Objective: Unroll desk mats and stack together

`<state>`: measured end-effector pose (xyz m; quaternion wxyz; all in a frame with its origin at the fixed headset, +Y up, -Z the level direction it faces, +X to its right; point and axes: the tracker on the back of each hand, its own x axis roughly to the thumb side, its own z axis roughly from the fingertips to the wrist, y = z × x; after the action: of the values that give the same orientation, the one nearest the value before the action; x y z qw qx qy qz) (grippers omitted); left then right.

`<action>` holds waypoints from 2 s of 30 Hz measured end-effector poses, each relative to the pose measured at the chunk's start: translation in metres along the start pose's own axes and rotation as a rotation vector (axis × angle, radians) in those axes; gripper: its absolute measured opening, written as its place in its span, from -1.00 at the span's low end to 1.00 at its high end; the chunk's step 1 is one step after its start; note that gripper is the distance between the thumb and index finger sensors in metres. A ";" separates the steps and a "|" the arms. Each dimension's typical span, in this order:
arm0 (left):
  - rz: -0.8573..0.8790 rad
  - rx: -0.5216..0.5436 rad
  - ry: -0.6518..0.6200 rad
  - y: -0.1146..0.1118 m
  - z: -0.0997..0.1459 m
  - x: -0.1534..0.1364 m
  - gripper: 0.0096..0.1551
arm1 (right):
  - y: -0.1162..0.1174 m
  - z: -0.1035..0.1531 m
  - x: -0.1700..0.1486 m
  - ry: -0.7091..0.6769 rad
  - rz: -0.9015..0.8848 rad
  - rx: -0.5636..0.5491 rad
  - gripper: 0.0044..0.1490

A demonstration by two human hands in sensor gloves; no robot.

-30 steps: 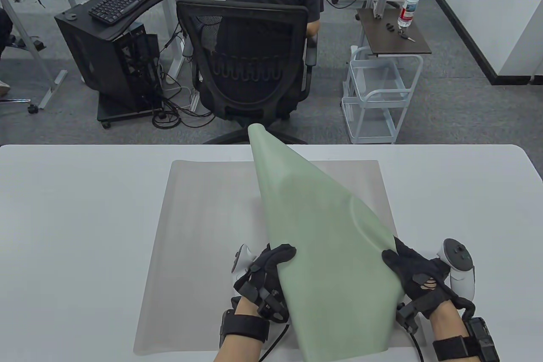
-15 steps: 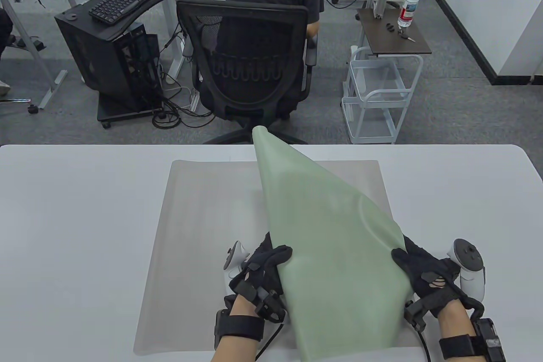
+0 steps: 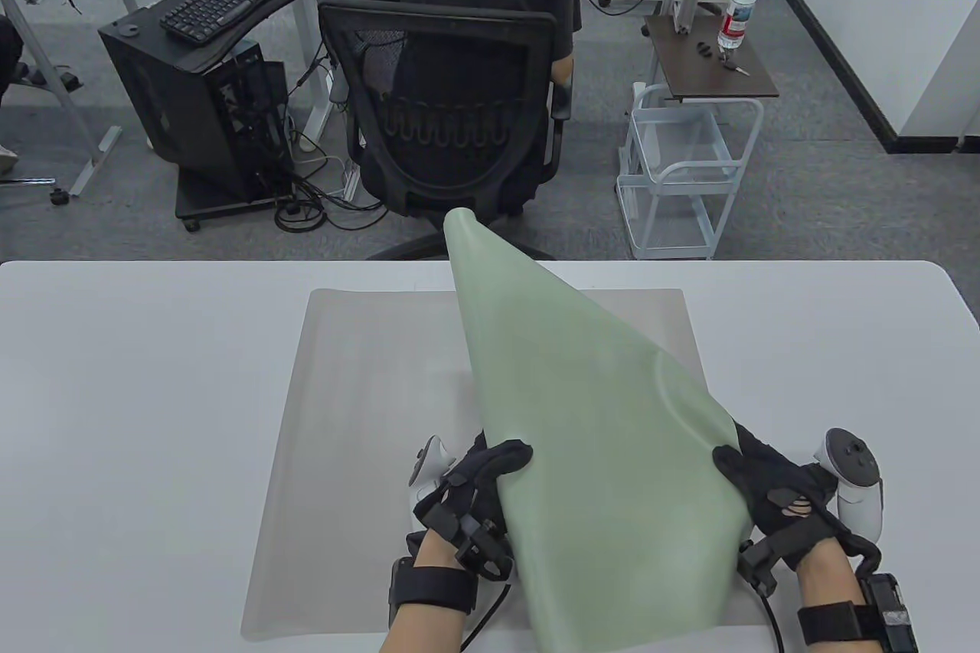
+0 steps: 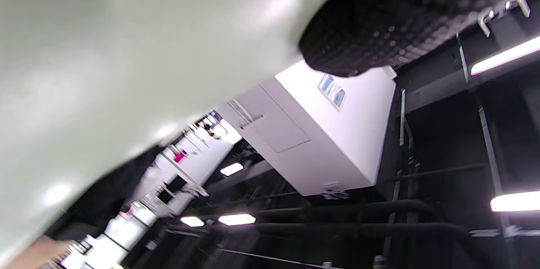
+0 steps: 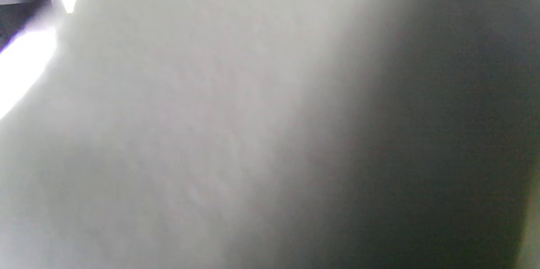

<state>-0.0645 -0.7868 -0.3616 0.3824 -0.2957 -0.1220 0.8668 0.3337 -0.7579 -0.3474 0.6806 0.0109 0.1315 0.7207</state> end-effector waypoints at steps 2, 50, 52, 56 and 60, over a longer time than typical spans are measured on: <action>-0.139 0.046 0.011 -0.001 0.005 0.011 -0.16 | -0.003 0.002 0.003 -0.001 0.024 0.003 -0.37; -1.026 0.416 0.444 -0.002 -0.030 0.040 0.06 | -0.046 -0.078 0.017 -0.034 -0.206 -0.091 -0.35; -1.027 0.433 0.469 0.002 -0.031 0.038 0.06 | -0.047 -0.087 0.022 -0.055 -0.190 -0.105 -0.36; -1.020 0.486 0.531 0.014 -0.033 0.033 0.06 | -0.045 -0.105 0.033 -0.076 -0.117 -0.112 -0.33; -1.075 0.521 0.614 0.017 -0.040 0.028 0.05 | -0.035 -0.124 0.039 -0.045 0.066 -0.137 -0.30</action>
<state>-0.0655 -0.7787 -0.4123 0.8372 -0.3249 0.0750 0.4335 0.3412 -0.7401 -0.4806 0.6584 -0.0149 0.0662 0.7496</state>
